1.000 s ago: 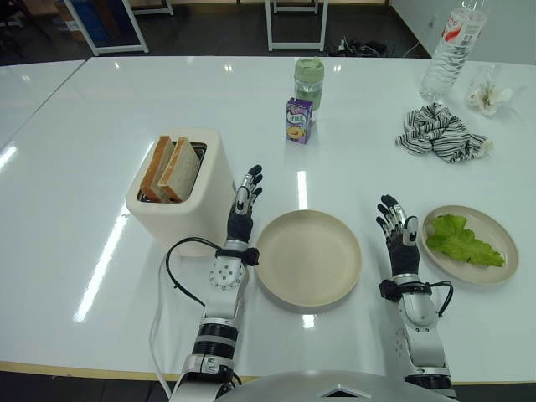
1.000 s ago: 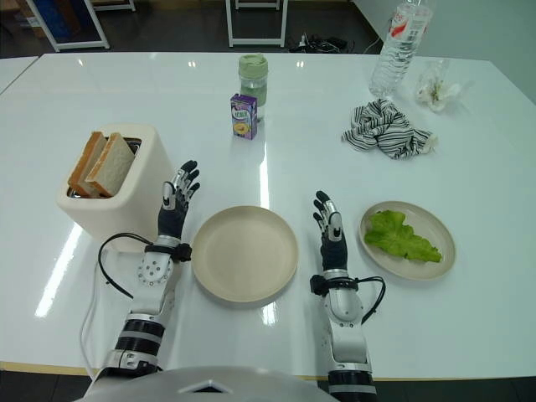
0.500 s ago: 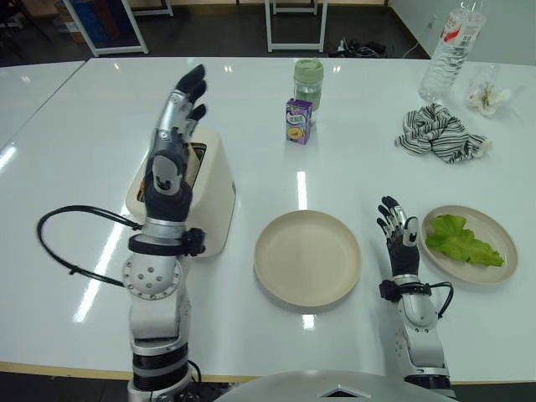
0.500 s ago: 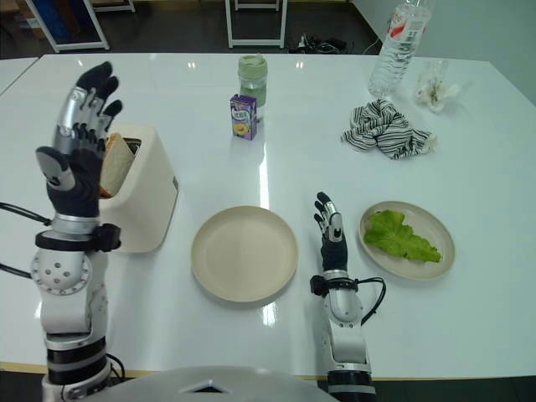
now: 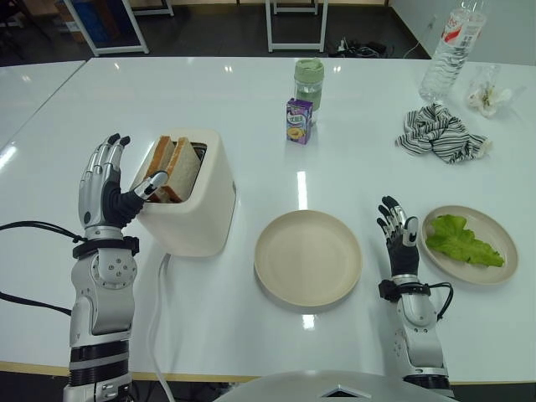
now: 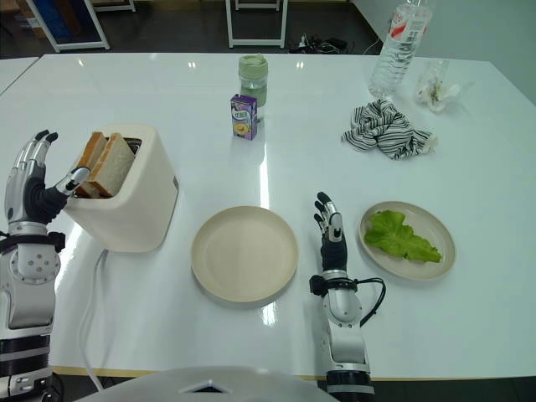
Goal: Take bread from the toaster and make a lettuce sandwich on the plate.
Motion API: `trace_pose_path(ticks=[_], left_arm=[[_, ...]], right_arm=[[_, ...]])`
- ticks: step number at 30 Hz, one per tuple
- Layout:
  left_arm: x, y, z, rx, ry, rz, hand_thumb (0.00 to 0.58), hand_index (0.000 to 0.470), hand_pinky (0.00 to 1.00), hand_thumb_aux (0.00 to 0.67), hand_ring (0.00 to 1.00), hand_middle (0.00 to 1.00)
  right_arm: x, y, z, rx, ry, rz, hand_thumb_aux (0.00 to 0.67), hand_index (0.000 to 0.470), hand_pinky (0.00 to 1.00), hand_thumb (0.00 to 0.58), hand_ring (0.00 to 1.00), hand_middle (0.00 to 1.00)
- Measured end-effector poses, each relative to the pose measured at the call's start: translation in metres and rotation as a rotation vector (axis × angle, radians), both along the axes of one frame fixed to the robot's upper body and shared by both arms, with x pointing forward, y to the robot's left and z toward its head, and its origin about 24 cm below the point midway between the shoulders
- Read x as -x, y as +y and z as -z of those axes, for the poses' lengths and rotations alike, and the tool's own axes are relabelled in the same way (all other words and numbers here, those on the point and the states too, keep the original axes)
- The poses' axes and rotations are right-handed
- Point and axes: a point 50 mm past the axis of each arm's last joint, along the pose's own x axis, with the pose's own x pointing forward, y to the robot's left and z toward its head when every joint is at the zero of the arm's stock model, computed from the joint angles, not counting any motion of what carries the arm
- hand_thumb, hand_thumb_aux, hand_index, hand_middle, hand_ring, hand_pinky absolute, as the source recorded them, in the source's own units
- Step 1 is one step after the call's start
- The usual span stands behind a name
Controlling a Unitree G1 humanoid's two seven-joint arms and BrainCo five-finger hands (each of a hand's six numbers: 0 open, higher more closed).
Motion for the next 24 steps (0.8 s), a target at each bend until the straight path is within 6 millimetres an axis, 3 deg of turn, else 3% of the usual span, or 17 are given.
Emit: trace_pose_path(ticks=[1, 5, 19, 21, 22, 24], left_arm=[[-0.0001, 0.0027, 0.0020, -0.012, 0.012, -0.017, 0.000, 0.000, 0.00, 0.000, 0.00, 0.00], [-0.0014, 0.0033, 0.0061, -0.029, 0.026, -0.033, 0.271, 0.127, 0.00, 0.181, 0.00, 0.00], [-0.0027, 0.0074, 0.0070, -0.022, 0.033, -0.073, 0.307, 0.147, 0.00, 0.210, 0.00, 0.00], [-0.0025, 0.0074, 0.0076, -0.022, 0.036, -0.074, 0.371, 0.188, 0.00, 0.268, 0.00, 0.00], [-0.0027, 0.0064, 0.0082, -0.021, 0.041, -0.069, 0.441, 0.240, 0.00, 0.342, 0.00, 0.00], [-0.0034, 0.0013, 0.0072, -0.002, 0.046, -0.036, 0.521, 0.321, 0.00, 0.457, 0.00, 0.00]], right_arm=[[0.0000, -0.0004, 0.0000, 0.001, 0.000, 0.001, 0.000, 0.000, 0.00, 0.000, 0.00, 0.00], [0.0001, -0.0005, 0.0001, 0.001, 0.000, 0.000, 0.000, 0.000, 0.00, 0.000, 0.00, 0.00], [0.0020, -0.0019, 0.0023, 0.004, 0.016, 0.003, 0.000, 0.000, 0.00, 0.000, 0.00, 0.00], [0.0021, -0.0020, 0.0023, 0.004, 0.017, 0.004, 0.000, 0.000, 0.00, 0.000, 0.00, 0.00], [0.0021, -0.0019, 0.0023, 0.004, 0.017, 0.004, 0.000, 0.000, 0.00, 0.000, 0.00, 0.00], [0.0021, -0.0019, 0.0022, 0.004, 0.016, 0.004, 0.000, 0.000, 0.00, 0.000, 0.00, 0.00]])
